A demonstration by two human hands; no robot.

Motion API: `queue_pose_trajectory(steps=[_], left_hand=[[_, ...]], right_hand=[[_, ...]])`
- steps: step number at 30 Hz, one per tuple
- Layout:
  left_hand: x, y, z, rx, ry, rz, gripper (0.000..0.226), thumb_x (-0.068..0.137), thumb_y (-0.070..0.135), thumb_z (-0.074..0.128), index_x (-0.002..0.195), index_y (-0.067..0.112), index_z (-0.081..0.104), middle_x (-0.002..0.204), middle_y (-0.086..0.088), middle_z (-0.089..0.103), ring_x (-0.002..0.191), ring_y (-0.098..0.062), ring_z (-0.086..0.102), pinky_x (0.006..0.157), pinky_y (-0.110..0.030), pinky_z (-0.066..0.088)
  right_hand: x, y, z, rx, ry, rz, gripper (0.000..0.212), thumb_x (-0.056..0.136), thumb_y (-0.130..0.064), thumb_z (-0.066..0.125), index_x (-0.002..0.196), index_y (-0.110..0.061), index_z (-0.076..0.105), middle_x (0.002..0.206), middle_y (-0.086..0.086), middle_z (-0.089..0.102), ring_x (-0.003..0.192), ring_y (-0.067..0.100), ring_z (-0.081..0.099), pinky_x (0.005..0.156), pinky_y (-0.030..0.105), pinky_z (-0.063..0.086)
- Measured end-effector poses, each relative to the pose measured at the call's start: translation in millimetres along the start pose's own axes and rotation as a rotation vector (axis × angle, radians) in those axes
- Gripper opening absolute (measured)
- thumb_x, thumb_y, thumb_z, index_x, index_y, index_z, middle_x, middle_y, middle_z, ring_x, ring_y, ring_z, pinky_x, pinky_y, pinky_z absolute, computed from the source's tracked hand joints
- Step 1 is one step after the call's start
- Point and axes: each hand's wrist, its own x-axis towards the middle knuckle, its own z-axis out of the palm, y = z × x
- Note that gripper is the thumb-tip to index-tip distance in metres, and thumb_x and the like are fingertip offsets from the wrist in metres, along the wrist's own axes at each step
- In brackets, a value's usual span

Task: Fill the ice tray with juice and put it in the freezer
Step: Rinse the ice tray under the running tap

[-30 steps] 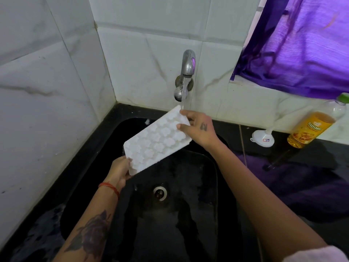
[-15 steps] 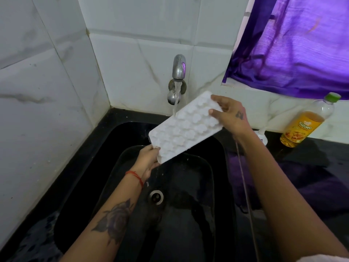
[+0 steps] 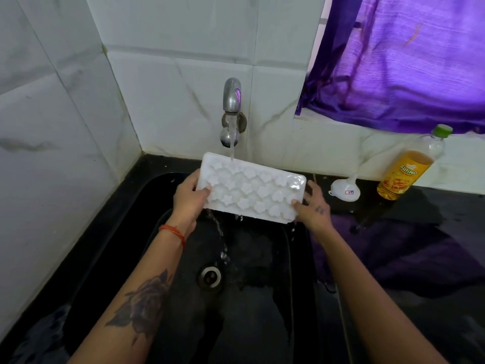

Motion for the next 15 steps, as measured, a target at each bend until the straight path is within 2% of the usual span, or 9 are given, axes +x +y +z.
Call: queue_pose_trajectory(steps=[2, 7, 12, 15], left_hand=[[4, -1, -19, 0.005, 0.064, -0.015, 0.044, 0.091, 0.001, 0.053, 0.13, 0.02, 0.054, 0.126, -0.003, 0.06, 0.11, -0.021, 0.058, 0.096, -0.041, 0.05], [12, -12, -71, -0.016, 0.237, -0.072, 0.044, 0.09, 0.007, 0.057, 0.133, 0.017, 0.053, 0.126, -0.006, 0.061, 0.111, -0.023, 0.059, 0.097, -0.041, 0.049], [14, -29, -106, -0.132, 0.308, -0.191, 0.041, 0.092, 0.009, 0.054, 0.133, 0.015, 0.052, 0.129, -0.01, 0.059, 0.113, -0.027, 0.059, 0.1, -0.046, 0.047], [8, -35, -111, -0.154, 0.332, -0.235, 0.038, 0.095, 0.018, 0.05, 0.133, 0.021, 0.052, 0.129, -0.004, 0.059, 0.109, -0.022, 0.059, 0.094, -0.042, 0.047]], right_hand=[[-1, -3, 20, 0.042, -0.043, 0.016, 0.067, 0.085, -0.005, 0.061, 0.143, -0.012, 0.029, 0.135, 0.011, 0.053, 0.12, 0.027, 0.054, 0.099, 0.051, 0.045], [-5, -29, 59, 0.035, -0.156, -0.031, 0.048, 0.082, -0.008, 0.066, 0.128, -0.01, 0.053, 0.126, 0.01, 0.061, 0.11, 0.026, 0.06, 0.092, 0.05, 0.051], [-12, -60, 78, 0.034, -0.242, -0.148, 0.054, 0.075, -0.011, 0.075, 0.126, -0.01, 0.056, 0.122, 0.009, 0.063, 0.106, 0.023, 0.063, 0.087, 0.048, 0.054], [-15, -77, 82, 0.001, -0.251, -0.228, 0.055, 0.071, -0.012, 0.078, 0.122, -0.01, 0.057, 0.118, 0.008, 0.065, 0.103, 0.021, 0.065, 0.086, 0.046, 0.055]])
